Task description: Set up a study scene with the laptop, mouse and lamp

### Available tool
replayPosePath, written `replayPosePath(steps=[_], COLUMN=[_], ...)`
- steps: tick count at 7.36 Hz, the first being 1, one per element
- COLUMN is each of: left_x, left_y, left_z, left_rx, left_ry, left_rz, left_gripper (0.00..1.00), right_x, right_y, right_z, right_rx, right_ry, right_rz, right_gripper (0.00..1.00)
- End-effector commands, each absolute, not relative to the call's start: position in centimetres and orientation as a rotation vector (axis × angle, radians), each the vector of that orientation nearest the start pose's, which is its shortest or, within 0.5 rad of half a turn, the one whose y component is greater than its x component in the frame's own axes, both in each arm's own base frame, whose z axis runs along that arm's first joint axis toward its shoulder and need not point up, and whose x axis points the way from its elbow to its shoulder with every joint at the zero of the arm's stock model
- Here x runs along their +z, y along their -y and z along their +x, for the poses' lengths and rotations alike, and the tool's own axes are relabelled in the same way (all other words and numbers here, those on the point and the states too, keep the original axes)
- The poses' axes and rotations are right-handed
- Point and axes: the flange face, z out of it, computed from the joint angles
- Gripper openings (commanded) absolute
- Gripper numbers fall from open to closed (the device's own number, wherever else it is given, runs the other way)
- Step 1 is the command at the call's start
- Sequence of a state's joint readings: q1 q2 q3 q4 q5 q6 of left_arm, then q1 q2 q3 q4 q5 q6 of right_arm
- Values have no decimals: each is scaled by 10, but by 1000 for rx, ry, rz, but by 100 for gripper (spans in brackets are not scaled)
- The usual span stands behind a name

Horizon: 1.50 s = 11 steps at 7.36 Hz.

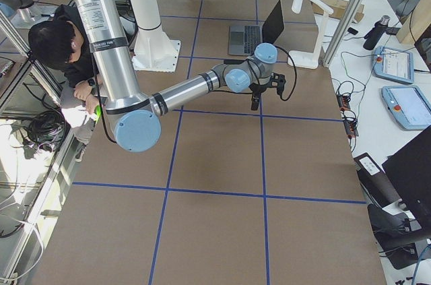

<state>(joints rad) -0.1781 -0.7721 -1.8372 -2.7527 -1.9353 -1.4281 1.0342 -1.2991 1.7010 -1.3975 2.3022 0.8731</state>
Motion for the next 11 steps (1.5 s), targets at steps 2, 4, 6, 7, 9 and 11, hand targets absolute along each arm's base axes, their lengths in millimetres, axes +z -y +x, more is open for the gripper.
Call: replayPosePath(steps=[2,4,6,7,9,11], left_x=[695,691,691,691,691,693], left_y=[123,124,123,120,117,114], left_z=[145,155,157,159,163,165], left_rx=[106,111,116,133,153,174], left_ry=[-739,-760,-761,-757,-755,-747], left_rz=[-236,-237,-238,-245,-251,-253], left_gripper=[100,100,100,100,100,100], right_x=[424,424,423,423,423,422], right_y=[549,549,549,548,548,548], right_z=[-251,-251,-253,-255,-255,-255], right_rx=[100,98,95,92,92,91], right_ry=[897,898,899,899,899,900], right_rz=[-40,-40,-40,-42,-42,-41], right_gripper=[100,100,100,100,100,100])
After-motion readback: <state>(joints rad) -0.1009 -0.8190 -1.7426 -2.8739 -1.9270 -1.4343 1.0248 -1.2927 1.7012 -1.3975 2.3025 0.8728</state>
